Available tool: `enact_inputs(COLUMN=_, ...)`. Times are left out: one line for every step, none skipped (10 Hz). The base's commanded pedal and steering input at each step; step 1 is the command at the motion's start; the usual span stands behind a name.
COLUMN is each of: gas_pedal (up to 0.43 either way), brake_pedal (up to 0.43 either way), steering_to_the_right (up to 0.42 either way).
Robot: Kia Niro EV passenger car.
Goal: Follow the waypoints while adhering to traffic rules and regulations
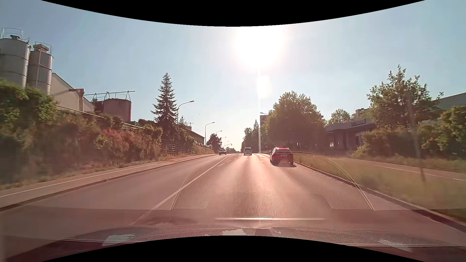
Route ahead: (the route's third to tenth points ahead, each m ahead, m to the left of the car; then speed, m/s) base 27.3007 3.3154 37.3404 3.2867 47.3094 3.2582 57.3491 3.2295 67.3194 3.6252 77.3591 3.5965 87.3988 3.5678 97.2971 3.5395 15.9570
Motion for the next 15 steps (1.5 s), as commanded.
enact_inputs(gas_pedal=0.197, brake_pedal=0.006, steering_to_the_right=0.007)
enact_inputs(gas_pedal=0.197, brake_pedal=0.000, steering_to_the_right=0.007)
enact_inputs(gas_pedal=0.197, brake_pedal=0.006, steering_to_the_right=0.007)
enact_inputs(gas_pedal=0.189, brake_pedal=0.006, steering_to_the_right=0.007)
enact_inputs(gas_pedal=0.189, brake_pedal=0.006, steering_to_the_right=0.007)
enact_inputs(gas_pedal=0.189, brake_pedal=0.006, steering_to_the_right=0.007)
enact_inputs(gas_pedal=0.189, brake_pedal=0.006, steering_to_the_right=0.007)
enact_inputs(gas_pedal=0.189, brake_pedal=0.006, steering_to_the_right=0.005)
enact_inputs(gas_pedal=0.189, brake_pedal=0.006, steering_to_the_right=0.003)
enact_inputs(gas_pedal=0.189, brake_pedal=0.000, steering_to_the_right=0.002)
enact_inputs(gas_pedal=0.189, brake_pedal=0.006, steering_to_the_right=0.002)
enact_inputs(gas_pedal=0.189, brake_pedal=0.006, steering_to_the_right=0.002)
enact_inputs(gas_pedal=0.189, brake_pedal=0.006, steering_to_the_right=0.002)
enact_inputs(gas_pedal=0.169, brake_pedal=0.006, steering_to_the_right=0.002)
enact_inputs(gas_pedal=0.169, brake_pedal=0.006, steering_to_the_right=0.001)
